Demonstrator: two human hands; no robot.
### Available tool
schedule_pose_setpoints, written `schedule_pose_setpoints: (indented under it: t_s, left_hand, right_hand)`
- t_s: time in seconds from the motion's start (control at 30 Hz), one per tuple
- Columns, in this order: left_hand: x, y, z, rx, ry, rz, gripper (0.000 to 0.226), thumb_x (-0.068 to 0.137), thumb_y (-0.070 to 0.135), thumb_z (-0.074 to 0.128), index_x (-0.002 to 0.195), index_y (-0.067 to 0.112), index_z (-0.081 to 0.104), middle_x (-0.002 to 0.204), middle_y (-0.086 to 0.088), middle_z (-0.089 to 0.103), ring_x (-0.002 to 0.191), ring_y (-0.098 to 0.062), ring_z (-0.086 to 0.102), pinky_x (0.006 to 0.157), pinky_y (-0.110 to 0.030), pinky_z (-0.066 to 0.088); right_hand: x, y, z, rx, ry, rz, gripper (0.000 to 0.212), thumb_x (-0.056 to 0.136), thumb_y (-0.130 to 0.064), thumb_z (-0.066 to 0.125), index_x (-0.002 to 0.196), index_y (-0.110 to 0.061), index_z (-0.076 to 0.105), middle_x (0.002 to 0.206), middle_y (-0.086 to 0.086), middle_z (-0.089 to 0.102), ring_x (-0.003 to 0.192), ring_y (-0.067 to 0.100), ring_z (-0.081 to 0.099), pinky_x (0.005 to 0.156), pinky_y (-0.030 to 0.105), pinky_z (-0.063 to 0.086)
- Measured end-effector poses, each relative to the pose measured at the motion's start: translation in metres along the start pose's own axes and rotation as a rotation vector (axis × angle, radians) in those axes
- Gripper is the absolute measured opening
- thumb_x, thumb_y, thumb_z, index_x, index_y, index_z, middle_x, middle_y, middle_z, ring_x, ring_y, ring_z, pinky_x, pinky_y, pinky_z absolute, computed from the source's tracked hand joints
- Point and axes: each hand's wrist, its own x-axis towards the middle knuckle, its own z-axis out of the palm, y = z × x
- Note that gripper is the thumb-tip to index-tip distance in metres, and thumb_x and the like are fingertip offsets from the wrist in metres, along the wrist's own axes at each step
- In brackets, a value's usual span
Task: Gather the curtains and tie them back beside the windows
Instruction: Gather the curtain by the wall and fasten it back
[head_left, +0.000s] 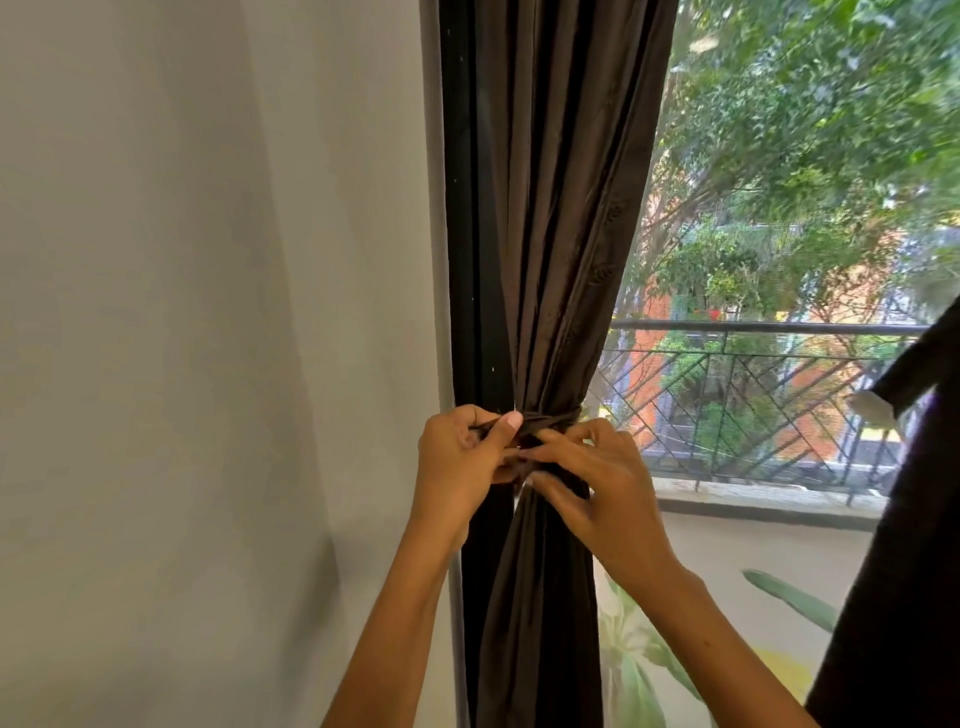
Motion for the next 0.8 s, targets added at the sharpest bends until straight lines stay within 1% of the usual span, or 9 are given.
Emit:
schedule_pose_setpoints:
  t_s: [0.13, 0.2, 0.3, 0.37, 0.43, 0.57, 0.7, 0.73, 0.8]
  left_hand:
    - [0.001, -0.010, 0.008, 0.116, 0.073, 0.151, 0.010, 0.086, 0.021, 0.065, 0.080, 0.014, 0.064, 0.075, -0.005, 0.071, 0.068, -0.013, 0.070, 0.065, -0.030, 0.059]
    - [-0.001, -0.018, 0.012, 0.288, 0.178, 0.358, 0.011, 0.087, 0.024, 0.065, 0.077, 0.021, 0.061, 0.077, 0.003, 0.069, 0.070, -0.004, 0.066, 0.067, -0.017, 0.055]
    - [-0.007, -0.026, 0.014, 0.569, 0.339, 0.739, 0.010, 0.089, 0.022, 0.064, 0.085, 0.012, 0.062, 0.091, 0.001, 0.059, 0.078, -0.002, 0.052, 0.069, -0.005, 0.045]
    - [-0.010, -0.030, 0.016, 0.706, 0.383, 0.972, 0.016, 0.089, 0.021, 0.063, 0.086, 0.005, 0.065, 0.097, -0.003, 0.057, 0.085, -0.006, 0.050, 0.072, -0.009, 0.046]
    - [-0.011, -0.031, 0.018, 0.789, 0.371, 1.137, 0.016, 0.088, 0.019, 0.063, 0.087, 0.003, 0.068, 0.100, -0.007, 0.064, 0.091, -0.015, 0.054, 0.076, -0.018, 0.050]
    - [-0.007, -0.024, 0.019, 0.832, 0.309, 1.265, 0.010, 0.088, 0.016, 0.064, 0.091, 0.006, 0.067, 0.102, -0.009, 0.070, 0.099, -0.019, 0.055, 0.083, -0.029, 0.045]
    - [0.000, -0.020, 0.021, 0.942, 0.262, 1.377, 0.004, 0.088, 0.013, 0.066, 0.088, 0.012, 0.062, 0.116, -0.004, 0.068, 0.097, -0.019, 0.056, 0.080, -0.031, 0.039]
    - [0.002, -0.021, 0.021, 0.970, 0.252, 1.386, 0.007, 0.090, 0.014, 0.064, 0.088, 0.013, 0.058, 0.119, -0.002, 0.066, 0.099, -0.019, 0.055, 0.081, -0.031, 0.038]
    - [0.006, -0.021, 0.019, 1.035, 0.260, 1.369, 0.009, 0.091, 0.017, 0.061, 0.089, 0.016, 0.053, 0.119, 0.000, 0.066, 0.106, -0.020, 0.054, 0.084, -0.030, 0.034]
  right_hand:
    - [0.001, 0.004, 0.000, 0.008, 0.185, 0.031, 0.019, 0.084, -0.021, 0.062, 0.094, -0.011, 0.074, 0.098, 0.000, 0.066, 0.092, 0.013, 0.052, 0.079, 0.020, 0.043]
    - [0.003, 0.007, -0.003, -0.056, 0.265, 0.029, 0.014, 0.085, -0.018, 0.063, 0.090, -0.010, 0.072, 0.105, 0.004, 0.061, 0.100, 0.013, 0.050, 0.085, 0.020, 0.039]
    - [0.008, 0.013, -0.005, -0.088, 0.207, -0.006, 0.011, 0.088, -0.012, 0.060, 0.094, -0.008, 0.068, 0.109, 0.002, 0.064, 0.111, 0.014, 0.052, 0.096, 0.024, 0.033]
    - [0.010, 0.015, -0.006, -0.122, 0.171, 0.016, 0.013, 0.090, -0.012, 0.054, 0.098, -0.010, 0.064, 0.104, 0.001, 0.067, 0.106, 0.015, 0.055, 0.097, 0.019, 0.029]
    - [0.013, 0.015, -0.008, -0.131, 0.181, 0.050, 0.011, 0.092, -0.017, 0.049, 0.098, -0.016, 0.058, 0.095, -0.002, 0.065, 0.092, 0.016, 0.057, 0.093, 0.014, 0.026]
    - [0.015, 0.011, -0.009, -0.051, 0.258, 0.129, 0.004, 0.091, -0.025, 0.054, 0.091, -0.025, 0.049, 0.083, -0.019, 0.051, 0.082, 0.000, 0.051, 0.082, 0.022, 0.031]
    - [0.017, 0.007, -0.007, 0.052, 0.356, 0.224, 0.020, 0.088, -0.014, 0.066, 0.089, -0.024, 0.048, 0.083, -0.022, 0.050, 0.088, -0.013, 0.048, 0.077, 0.047, 0.047]
    - [0.016, 0.008, -0.006, 0.024, 0.358, 0.206, 0.016, 0.088, -0.013, 0.065, 0.088, -0.021, 0.051, 0.083, -0.020, 0.051, 0.088, -0.012, 0.048, 0.080, 0.045, 0.046]
    - [0.014, 0.012, -0.003, -0.078, 0.334, 0.174, 0.005, 0.091, -0.020, 0.060, 0.091, -0.015, 0.059, 0.085, -0.013, 0.058, 0.086, -0.002, 0.052, 0.090, 0.027, 0.037]
